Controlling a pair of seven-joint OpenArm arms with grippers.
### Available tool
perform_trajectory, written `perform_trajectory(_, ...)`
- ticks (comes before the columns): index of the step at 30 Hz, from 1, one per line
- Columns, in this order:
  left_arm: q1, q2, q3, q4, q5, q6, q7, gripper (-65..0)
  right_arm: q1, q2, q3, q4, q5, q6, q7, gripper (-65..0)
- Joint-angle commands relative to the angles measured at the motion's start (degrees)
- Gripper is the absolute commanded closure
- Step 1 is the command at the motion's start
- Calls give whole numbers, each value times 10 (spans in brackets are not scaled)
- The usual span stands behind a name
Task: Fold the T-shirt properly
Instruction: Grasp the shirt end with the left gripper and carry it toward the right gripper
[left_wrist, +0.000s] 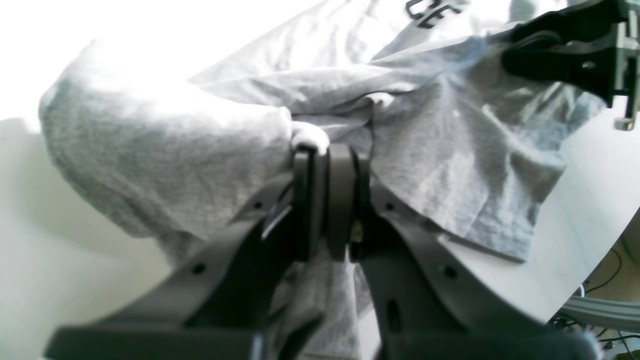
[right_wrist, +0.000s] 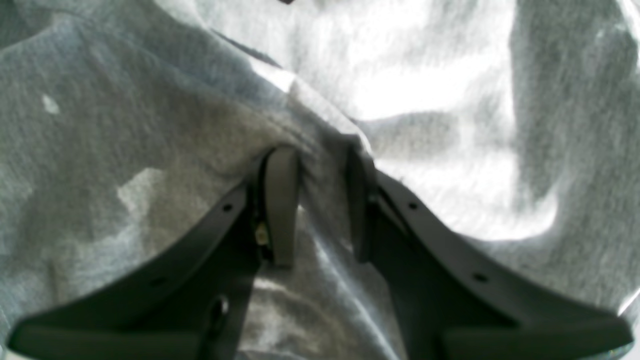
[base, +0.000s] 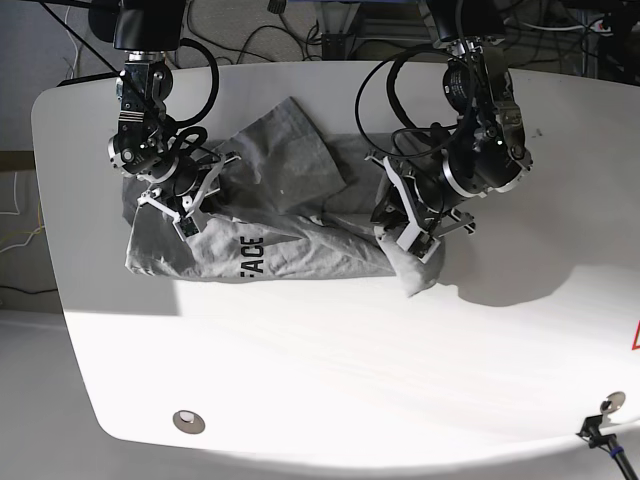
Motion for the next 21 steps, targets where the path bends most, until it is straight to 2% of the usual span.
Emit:
perform_trajectory(1,-8,2,20,8,-11,-1,-12,-26,-6,2,-1,-1,-7,4,-31,-167)
perform_trajectory(5,-5,2,58,8,-11,-1,-12,-27,-6,1,-1,-1,-7,21,-31,-167)
perform_trajectory(12,-7,2,71,-3,-12,-1,-12,-41,-7,1,-1,-1,-7,28,-31,-166)
perform_trajectory(13,-8,2,71,-6,-12,-1,-12,-80,-7,1,-1,-1,-7,28,-31,-166)
perform_trajectory(18,-10,2,71,-8,-15,-1,-12,-364,-7,1,-1,-1,-7,28,-31,-166)
perform_trajectory(21,-20,2,93,-9,-54,-1,-12,-469,-7,1,-1,-1,-7,28,-31,-166)
